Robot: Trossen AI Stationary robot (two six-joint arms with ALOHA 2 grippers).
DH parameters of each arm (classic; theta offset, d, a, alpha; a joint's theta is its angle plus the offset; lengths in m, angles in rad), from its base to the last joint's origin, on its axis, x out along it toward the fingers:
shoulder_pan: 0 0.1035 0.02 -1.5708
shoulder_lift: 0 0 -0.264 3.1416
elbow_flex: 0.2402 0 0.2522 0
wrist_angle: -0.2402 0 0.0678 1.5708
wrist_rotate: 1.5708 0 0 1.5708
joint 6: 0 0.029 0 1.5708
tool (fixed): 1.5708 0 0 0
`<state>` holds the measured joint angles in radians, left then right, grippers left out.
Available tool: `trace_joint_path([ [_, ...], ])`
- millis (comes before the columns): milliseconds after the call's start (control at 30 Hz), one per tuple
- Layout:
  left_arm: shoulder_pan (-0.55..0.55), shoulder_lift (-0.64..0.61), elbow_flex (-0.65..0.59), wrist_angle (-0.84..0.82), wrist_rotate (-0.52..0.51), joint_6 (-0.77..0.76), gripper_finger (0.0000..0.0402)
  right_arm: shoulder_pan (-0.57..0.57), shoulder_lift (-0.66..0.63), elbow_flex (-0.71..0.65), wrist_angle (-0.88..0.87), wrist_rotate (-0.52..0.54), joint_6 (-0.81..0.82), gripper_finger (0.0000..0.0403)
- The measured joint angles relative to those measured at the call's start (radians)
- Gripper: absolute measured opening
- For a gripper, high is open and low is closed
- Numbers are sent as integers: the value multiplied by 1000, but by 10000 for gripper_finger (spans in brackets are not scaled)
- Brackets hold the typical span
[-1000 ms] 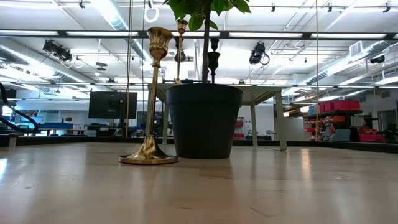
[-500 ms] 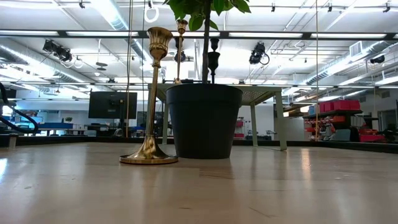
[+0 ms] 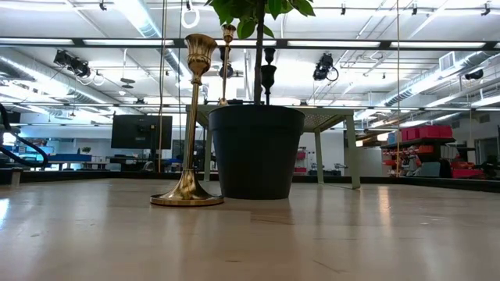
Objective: Pick & Place candle stick holders
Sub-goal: Put the left gold candle holder on the shelf
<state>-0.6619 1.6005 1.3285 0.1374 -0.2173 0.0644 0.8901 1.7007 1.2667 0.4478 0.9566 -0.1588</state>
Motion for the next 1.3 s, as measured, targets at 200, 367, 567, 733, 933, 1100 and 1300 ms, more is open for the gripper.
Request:
trace_joint_path([
  [200,-5,0,0,-12,1,-28,131,50,-56,-67,-15,175,6,4],
  [367,-5,0,0,-17,1,-54,131,41,-176,-250,81,191,68,4],
  [567,-4,1,0,-32,1,-53,131,16,-362,-511,285,232,45,4],
  [733,-4,1,0,-44,1,-53,131,-51,-499,-702,517,168,-40,4],
  [933,-3,2,0,-61,1,-52,131,-212,-610,-845,586,76,-78,4],
  [1100,-2,2,0,-76,-31,-44,131,-365,-676,-907,567,-51,-35,4],
  [1300,-2,2,0,-84,-87,-26,131,-567,-699,-914,437,-236,53,4],
])
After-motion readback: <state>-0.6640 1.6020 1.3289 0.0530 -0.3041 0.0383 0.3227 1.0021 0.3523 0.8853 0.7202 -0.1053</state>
